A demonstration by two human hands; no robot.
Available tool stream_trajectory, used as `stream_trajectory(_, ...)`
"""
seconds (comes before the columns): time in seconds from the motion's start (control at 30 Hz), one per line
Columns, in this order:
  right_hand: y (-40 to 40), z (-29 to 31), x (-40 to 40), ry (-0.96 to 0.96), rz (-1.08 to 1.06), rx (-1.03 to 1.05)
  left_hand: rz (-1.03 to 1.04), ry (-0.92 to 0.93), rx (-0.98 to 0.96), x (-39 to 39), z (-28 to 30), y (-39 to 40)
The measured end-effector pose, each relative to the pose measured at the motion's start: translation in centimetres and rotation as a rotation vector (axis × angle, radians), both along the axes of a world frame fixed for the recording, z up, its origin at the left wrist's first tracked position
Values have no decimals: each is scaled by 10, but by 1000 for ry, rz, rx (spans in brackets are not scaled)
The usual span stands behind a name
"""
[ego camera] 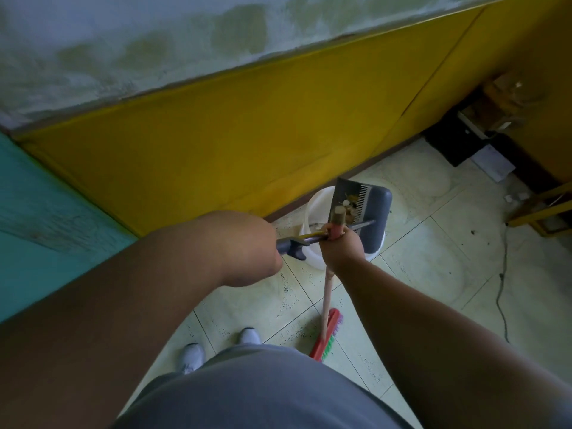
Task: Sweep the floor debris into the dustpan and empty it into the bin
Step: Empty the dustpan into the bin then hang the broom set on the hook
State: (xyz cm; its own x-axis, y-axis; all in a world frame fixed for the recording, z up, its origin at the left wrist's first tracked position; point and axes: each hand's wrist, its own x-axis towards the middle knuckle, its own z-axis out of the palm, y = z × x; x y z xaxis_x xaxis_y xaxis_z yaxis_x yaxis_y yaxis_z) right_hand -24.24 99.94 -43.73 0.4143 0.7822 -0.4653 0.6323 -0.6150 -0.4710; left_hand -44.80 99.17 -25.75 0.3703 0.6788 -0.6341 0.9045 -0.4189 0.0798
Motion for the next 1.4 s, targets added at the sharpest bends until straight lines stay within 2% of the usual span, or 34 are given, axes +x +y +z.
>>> stream_trajectory(0.13,4,3,2,24,25,18,134,-140,-87,-3,-5,-1)
stream_trajectory(0.23,5,5,1,-6,82,19,218,-220,-52,-7,-11,-2)
stream_trajectory(0.8,-5,14,-11,83,-51,128,361,-467,-241,-37,-28,-14)
stream_trajectory(0.97,-6,16,-11,120,-57,171,394,-510,-223,-38,-29,-20)
stream_trajectory(1.3,-4,8,-3,22,14,91,522,-636,-160,-33,-40,-36)
stream_trajectory(1.4,-9,5,-4,-2,17,122,492,-622,-131,-33,-39,-37)
